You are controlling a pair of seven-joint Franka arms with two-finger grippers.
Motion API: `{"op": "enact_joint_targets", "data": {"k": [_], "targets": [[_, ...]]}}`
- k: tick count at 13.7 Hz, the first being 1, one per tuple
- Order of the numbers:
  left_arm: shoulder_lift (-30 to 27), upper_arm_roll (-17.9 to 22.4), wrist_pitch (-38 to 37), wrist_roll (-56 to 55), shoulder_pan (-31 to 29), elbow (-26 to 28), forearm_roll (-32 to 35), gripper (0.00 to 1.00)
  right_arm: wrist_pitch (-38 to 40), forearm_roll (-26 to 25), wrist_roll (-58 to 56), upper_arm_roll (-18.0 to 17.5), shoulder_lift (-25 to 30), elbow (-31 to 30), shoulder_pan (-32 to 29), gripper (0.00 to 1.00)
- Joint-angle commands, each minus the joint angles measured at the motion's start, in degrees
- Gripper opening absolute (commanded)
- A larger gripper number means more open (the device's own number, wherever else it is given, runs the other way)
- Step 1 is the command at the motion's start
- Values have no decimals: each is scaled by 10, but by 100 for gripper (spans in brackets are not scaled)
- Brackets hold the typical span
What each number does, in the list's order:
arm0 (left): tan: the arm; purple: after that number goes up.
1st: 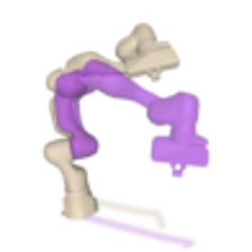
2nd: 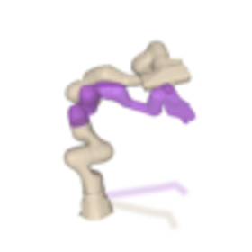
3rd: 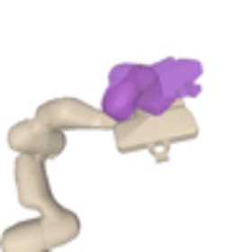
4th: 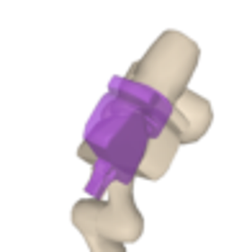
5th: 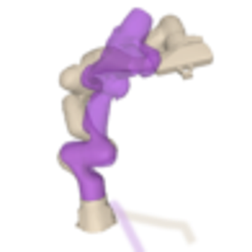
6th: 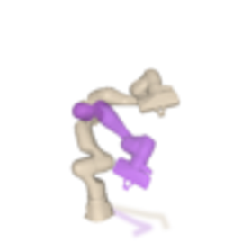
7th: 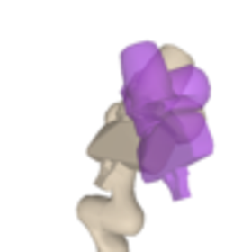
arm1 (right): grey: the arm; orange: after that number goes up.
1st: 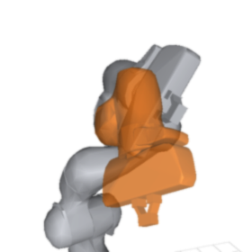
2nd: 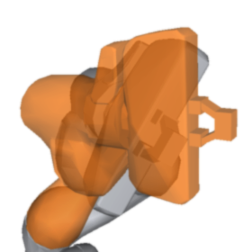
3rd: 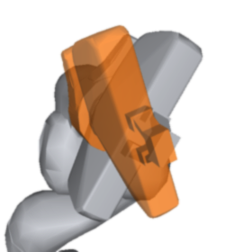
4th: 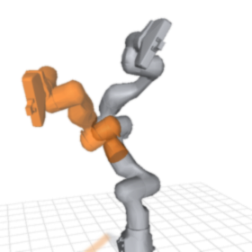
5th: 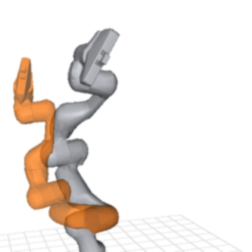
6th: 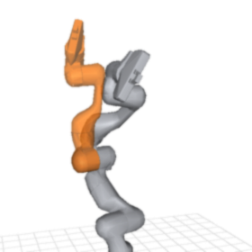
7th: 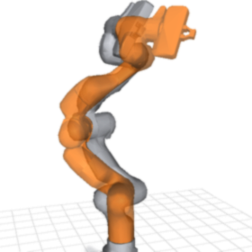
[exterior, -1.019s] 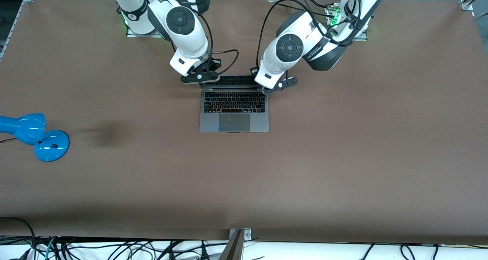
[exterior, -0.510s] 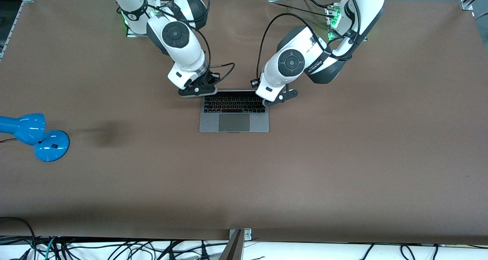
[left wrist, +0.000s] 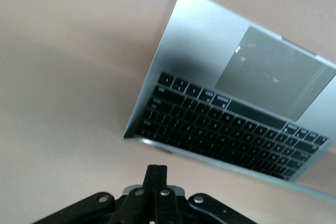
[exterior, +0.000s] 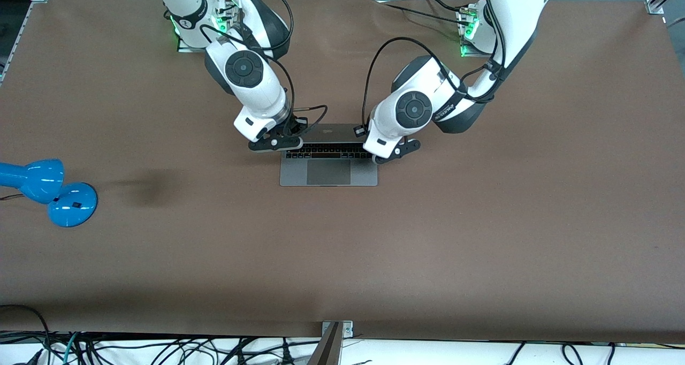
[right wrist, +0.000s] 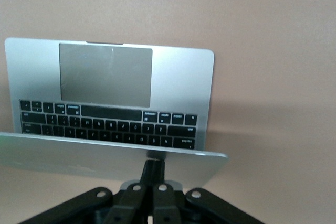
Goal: Close laptop with both arms from behind
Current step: 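Push the screen down toward the keyboard with both grippers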
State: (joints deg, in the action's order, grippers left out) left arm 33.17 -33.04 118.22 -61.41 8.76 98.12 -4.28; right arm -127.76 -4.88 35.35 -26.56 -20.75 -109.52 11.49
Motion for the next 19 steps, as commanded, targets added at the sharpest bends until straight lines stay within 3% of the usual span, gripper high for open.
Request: {"op": "enact_joint_targets", "data": {"k": [1,3,9,15,19], "targets": [[42,3,4,-4,6,-33,40,0,1,-31,0,8,-44,44,-1,0],[64,3,4,-4,6,-62,49,0,1,-36,0,9,-61,61,-1,0],[87,17,28,-3,13,-66,61,0,-13,-65,0,19,-115,99,0,0],[119,29,59,-4,20,-67,87,0,-26,-68,-3,28,-135,109,-1,0],[138,46,85,-4,37,-72,89,0,-25,-72,-3,29,-179,148,-1,0]]}}
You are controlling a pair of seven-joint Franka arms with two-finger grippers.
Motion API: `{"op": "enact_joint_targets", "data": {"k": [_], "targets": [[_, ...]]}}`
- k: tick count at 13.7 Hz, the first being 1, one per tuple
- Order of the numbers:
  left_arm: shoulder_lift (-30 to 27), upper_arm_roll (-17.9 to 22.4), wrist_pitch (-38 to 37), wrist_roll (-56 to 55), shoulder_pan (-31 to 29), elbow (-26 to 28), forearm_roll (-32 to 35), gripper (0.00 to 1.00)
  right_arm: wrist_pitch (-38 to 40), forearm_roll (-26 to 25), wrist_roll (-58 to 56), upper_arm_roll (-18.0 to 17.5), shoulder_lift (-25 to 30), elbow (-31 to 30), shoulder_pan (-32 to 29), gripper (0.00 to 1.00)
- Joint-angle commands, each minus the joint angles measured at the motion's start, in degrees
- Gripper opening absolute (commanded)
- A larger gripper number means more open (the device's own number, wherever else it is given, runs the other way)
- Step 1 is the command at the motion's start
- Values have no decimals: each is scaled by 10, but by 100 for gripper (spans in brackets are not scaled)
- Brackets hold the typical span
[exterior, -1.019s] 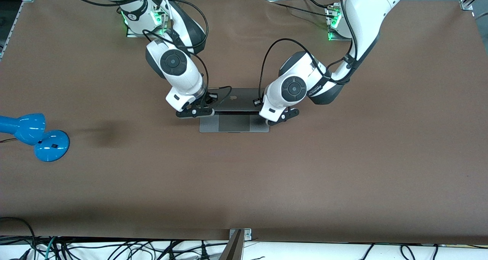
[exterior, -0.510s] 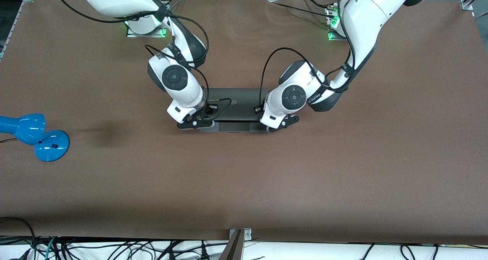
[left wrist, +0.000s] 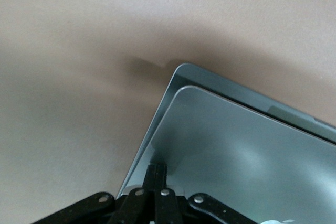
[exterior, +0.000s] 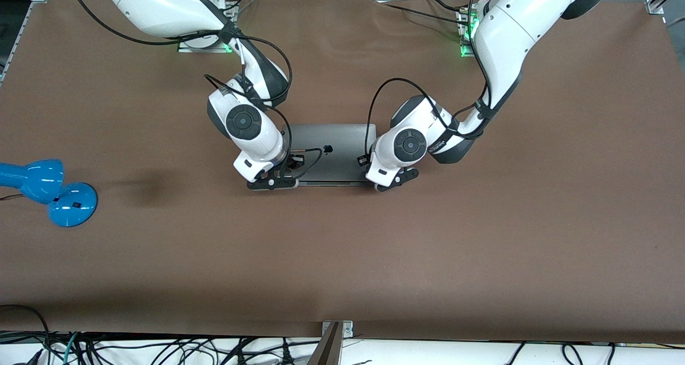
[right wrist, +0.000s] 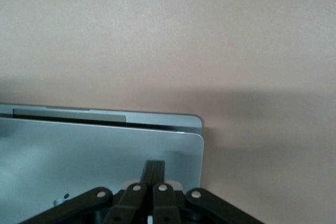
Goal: Close laptop with both arms from behind
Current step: 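Press both grippers on the closed laptop lid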
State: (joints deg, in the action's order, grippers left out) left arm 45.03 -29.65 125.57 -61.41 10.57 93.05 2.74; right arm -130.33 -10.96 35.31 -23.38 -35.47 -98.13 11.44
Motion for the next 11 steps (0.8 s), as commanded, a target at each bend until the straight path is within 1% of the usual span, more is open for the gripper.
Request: {"op": "enact_joint_targets", "data": {"k": [1,4,6,8,11], "targets": [[22,20,17,-4,24,-23,19,0,0,-13,-1,-3,-41,34,1,0],[28,26,19,-6,30,-23,19,0,-1,-26,0,-3,-67,40,3,0],[32,28,37,-4,33,-22,20,0,0,-27,0,-3,-72,43,4,0],[34,35,39,-6,41,-23,20,0,-1,-28,0,1,-85,47,5,0],[35,35,43,-4,41,-22,20,0,-2,-27,-2,1,-92,64,6,0]]}}
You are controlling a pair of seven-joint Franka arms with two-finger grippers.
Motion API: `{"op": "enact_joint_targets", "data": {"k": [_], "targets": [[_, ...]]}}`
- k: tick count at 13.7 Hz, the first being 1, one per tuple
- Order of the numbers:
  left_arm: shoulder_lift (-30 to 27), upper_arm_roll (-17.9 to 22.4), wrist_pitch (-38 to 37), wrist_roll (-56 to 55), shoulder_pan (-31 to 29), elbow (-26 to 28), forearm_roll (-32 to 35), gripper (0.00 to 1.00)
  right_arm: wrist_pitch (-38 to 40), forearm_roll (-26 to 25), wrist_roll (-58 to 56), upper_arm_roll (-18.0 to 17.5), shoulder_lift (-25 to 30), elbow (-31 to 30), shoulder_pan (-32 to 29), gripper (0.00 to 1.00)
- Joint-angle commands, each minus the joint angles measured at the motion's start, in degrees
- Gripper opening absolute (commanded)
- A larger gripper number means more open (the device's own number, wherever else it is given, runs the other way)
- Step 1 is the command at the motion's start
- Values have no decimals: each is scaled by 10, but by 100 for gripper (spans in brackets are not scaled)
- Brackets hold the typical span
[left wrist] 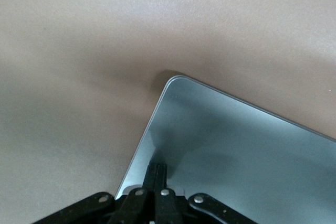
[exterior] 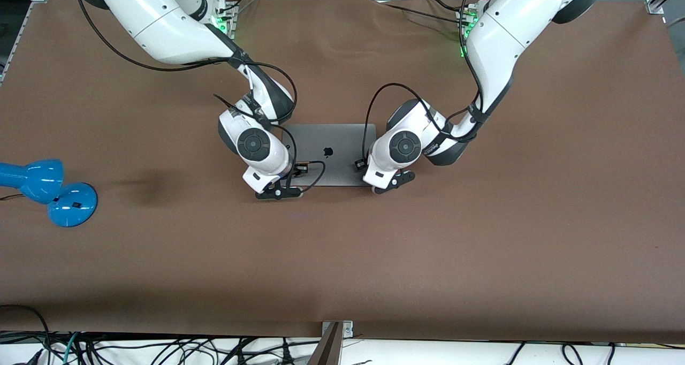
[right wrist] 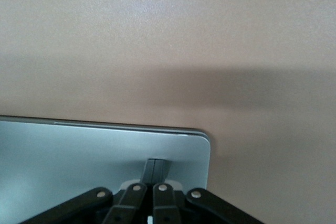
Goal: Close laptop with both arms from behind
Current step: 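Press both grippers on the closed laptop lid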
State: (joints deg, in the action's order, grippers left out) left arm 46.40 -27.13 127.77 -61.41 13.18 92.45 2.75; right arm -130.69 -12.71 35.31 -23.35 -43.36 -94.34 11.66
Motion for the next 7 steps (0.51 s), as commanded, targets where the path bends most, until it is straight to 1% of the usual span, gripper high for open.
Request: {"op": "enact_joint_targets", "data": {"k": [1,2,3,4,7], "targets": [[21,10,21,-4,15,-16,20,0,5,-5,-4,1,-12,39,4,0],[21,10,21,-6,15,-16,19,0,7,-2,-3,1,-10,49,4,43],[19,10,20,-6,12,-16,19,39,7,-3,-3,0,-6,50,2,93],[17,10,20,-8,6,-16,19,99,7,-6,-4,0,-4,50,1,100],[3,10,13,-9,2,-16,19,100,28,-5,-10,1,23,52,-3,100]]}}
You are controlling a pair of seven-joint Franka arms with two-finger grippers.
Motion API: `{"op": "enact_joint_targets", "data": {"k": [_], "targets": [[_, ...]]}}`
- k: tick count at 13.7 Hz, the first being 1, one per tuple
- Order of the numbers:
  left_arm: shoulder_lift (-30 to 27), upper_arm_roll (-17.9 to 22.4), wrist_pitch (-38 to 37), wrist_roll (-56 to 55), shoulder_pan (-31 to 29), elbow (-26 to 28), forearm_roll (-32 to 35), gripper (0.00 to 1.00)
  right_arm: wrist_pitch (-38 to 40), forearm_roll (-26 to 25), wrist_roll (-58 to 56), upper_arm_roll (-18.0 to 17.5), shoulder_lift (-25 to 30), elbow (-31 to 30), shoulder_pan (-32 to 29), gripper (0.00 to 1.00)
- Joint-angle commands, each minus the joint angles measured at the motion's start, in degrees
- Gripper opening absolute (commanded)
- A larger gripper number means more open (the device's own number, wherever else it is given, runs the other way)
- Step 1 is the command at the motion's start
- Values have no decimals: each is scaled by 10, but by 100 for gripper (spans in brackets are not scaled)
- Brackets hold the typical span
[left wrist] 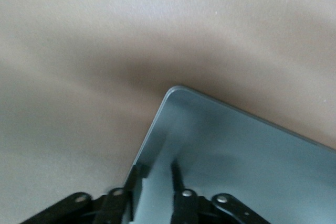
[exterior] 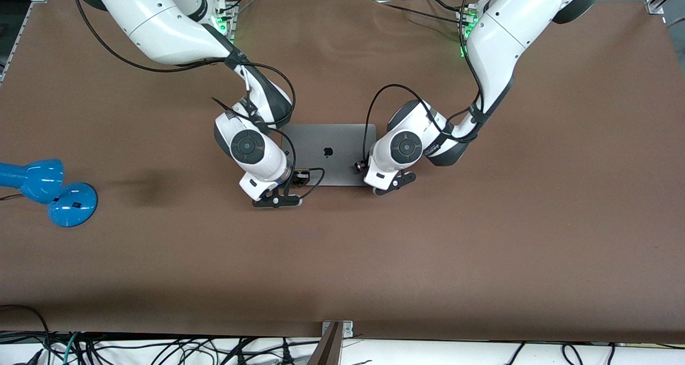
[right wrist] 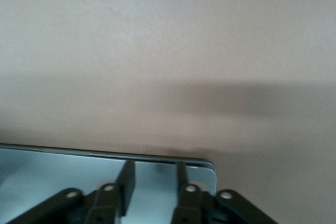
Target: Close laptop with both arms from behind
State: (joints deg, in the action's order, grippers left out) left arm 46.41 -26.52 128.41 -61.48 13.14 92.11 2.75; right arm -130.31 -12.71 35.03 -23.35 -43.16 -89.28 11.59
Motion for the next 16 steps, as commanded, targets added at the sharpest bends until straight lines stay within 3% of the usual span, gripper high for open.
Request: {"op": "enact_joint_targets", "data": {"k": [1,4,10,13,16], "targets": [[-6,4,4,-8,-1,-12,19,100,36,-6,-10,1,32,2,-15,100],[-46,4,-25,-7,-5,-10,20,100,84,-3,-25,-2,53,2,-36,100],[-162,4,-157,24,-22,-10,21,100,210,0,-80,-2,112,8,-96,100],[-216,3,-206,65,-41,-9,21,100,294,-1,-88,-1,117,55,-118,100],[-260,3,-239,119,-77,-12,20,100,354,19,-176,-2,121,95,-154,100]]}}
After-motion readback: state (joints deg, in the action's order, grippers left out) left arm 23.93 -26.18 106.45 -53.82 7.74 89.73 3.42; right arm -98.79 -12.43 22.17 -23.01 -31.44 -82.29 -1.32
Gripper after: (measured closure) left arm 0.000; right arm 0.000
